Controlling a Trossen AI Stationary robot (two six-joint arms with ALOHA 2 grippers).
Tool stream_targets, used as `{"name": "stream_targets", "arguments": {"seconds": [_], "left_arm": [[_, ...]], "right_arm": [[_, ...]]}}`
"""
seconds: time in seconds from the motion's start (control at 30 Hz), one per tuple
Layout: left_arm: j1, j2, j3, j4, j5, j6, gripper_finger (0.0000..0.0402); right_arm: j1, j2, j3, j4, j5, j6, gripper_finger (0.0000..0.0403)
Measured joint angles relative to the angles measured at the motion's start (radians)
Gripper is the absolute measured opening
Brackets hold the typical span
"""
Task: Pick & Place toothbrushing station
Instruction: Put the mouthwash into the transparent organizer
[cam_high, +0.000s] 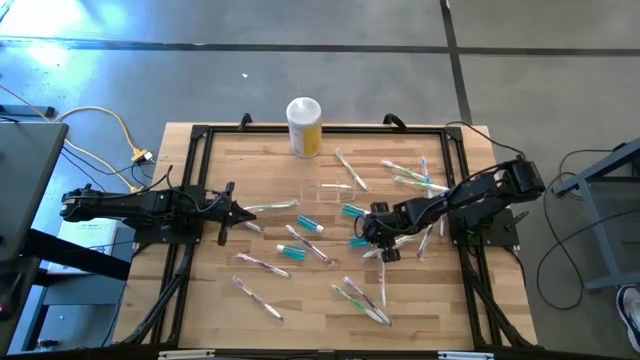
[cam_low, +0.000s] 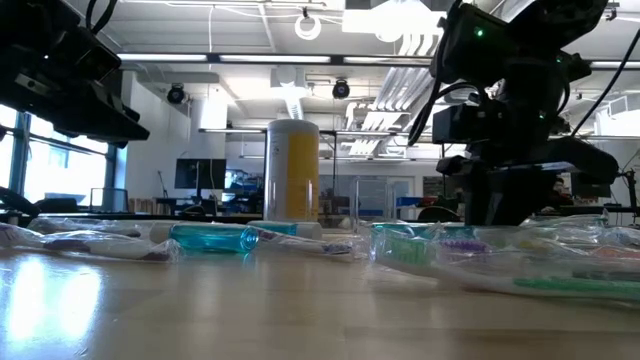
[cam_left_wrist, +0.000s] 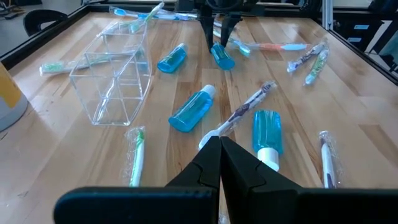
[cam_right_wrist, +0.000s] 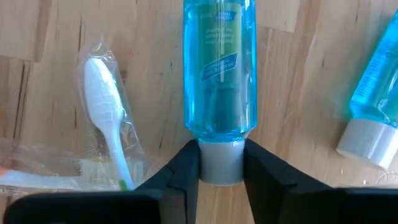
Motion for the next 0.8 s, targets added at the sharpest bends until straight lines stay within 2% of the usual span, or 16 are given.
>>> {"name": "stream_targets", "arguments": {"seconds": [0.2,0.3,0.43,0.6,0.8], "left_arm": [[0.000,0.000,0.022,-0.002,0.023,-0.053,0.0000],[0.000,0.001,0.096,0.014,0.066,-0.035,0.0000],[0.000,0.034,0.214,-0.022,0.067,0.007,0.0000],[0.000,0.137,0.374,-0.137,0.033,0.023,0.0000],[0.000,0.282,0.466,-0.174,0.003,0.023,0.0000]], "right_arm": [[0.000,0.001,-0.001,-0.001,0.005,0.001,0.0088],[0.000,0.002,-0.002,-0.001,0.006,0.003,0.0088],[0.000,0.002,-0.002,-0.001,0.007,0.004,0.0088],[0.002,-0.019,-0.004,0.003,0.012,0.012,0.0088],[0.012,-0.030,-0.005,0.003,0.027,0.012,0.0088]]}}
